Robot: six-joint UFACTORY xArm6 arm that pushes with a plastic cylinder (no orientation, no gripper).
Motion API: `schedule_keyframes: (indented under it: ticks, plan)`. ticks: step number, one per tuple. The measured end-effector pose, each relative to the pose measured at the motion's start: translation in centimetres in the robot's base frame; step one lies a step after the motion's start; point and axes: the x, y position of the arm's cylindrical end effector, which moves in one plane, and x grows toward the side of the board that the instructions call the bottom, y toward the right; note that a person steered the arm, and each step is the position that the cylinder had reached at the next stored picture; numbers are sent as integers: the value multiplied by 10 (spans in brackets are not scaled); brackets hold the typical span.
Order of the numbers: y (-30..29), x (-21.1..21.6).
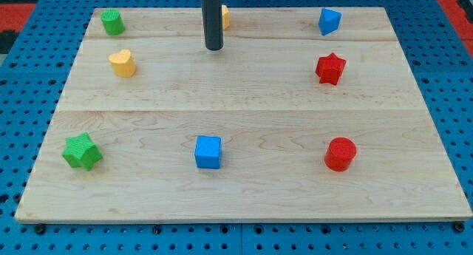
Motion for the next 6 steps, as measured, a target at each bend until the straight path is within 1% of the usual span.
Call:
schedule_keyframes:
  ticks: [1, 2, 3, 4, 5, 6]
  plan:
    - [3, 3]
    - [-42, 49]
    - [-118, 111]
    - [-147, 92]
    - [-131, 24]
    - [-67, 6]
